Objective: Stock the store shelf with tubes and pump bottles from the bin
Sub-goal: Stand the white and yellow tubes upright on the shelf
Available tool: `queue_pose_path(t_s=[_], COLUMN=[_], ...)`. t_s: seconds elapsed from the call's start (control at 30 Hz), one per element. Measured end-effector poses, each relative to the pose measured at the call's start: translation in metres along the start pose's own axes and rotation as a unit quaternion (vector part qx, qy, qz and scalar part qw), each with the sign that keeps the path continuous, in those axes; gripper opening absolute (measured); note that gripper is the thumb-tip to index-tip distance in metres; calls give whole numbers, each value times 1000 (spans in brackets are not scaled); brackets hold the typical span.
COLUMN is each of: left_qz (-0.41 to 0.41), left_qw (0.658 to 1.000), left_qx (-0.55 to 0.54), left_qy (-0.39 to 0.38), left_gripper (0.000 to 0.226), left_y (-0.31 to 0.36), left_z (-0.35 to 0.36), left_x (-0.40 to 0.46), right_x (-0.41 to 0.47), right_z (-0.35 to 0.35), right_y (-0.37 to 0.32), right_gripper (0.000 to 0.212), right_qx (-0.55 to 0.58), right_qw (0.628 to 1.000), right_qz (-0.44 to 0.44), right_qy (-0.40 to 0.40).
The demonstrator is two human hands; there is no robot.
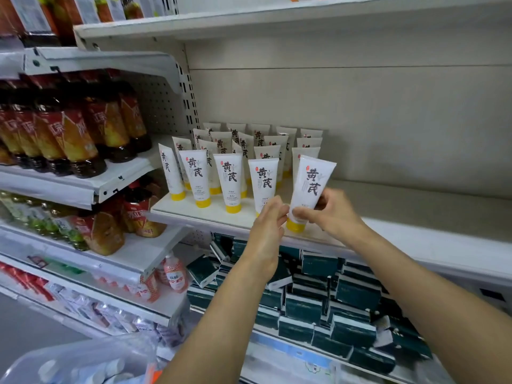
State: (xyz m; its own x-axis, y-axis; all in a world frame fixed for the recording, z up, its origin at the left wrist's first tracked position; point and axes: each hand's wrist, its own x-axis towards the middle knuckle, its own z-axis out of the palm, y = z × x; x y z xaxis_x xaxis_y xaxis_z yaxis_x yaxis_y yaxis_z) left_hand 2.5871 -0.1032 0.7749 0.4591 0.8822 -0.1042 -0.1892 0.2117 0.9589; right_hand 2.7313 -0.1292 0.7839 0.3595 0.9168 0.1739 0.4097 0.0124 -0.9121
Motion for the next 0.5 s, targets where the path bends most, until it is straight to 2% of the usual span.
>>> queue_pose_path(t_s=[0.13, 0.5], left_qz=[-40, -54], left_qw=[999, 998], left_qx=[-35, -36], left_qy=[-12, 7], left_gripper=[48, 38], left_y=[-2, 1], left_z=[11, 15], left_x=[8, 18], right_x=[11, 20], right_z=[-1, 5], right_y=[16, 23], right_gripper=[41, 50], right_qx=[-53, -77], right_qw=[998, 996], right_qz=[25, 31], right_qy=[-4, -36])
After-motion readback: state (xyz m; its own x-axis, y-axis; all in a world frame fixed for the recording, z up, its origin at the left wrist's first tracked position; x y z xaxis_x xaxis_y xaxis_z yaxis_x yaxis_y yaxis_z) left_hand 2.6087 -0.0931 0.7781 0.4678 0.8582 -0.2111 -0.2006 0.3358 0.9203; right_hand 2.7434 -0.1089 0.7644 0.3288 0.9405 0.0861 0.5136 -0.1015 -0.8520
